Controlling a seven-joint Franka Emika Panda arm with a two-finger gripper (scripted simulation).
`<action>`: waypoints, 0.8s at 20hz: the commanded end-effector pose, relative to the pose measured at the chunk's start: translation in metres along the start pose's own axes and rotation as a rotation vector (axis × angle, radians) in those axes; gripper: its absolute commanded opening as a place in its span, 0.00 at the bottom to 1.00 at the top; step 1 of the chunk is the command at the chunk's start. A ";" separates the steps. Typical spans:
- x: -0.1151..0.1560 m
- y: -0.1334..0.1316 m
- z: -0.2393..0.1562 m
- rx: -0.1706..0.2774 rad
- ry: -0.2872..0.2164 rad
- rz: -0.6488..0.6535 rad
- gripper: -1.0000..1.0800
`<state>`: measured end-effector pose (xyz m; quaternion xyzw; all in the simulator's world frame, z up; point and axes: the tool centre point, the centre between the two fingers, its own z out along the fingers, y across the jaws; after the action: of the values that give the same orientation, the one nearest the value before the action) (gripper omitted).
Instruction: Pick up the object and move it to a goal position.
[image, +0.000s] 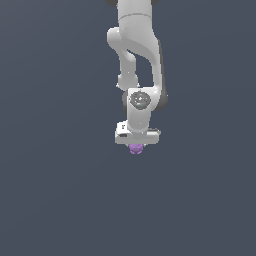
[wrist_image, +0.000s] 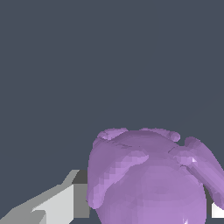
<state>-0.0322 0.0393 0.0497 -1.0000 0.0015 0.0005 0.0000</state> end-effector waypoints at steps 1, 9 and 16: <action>-0.005 0.007 -0.008 0.000 0.001 0.001 0.00; -0.034 0.043 -0.047 0.000 0.001 0.001 0.00; -0.057 0.075 -0.082 0.001 0.001 0.001 0.00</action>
<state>-0.0844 -0.0294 0.1247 -1.0000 0.0024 -0.0002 0.0002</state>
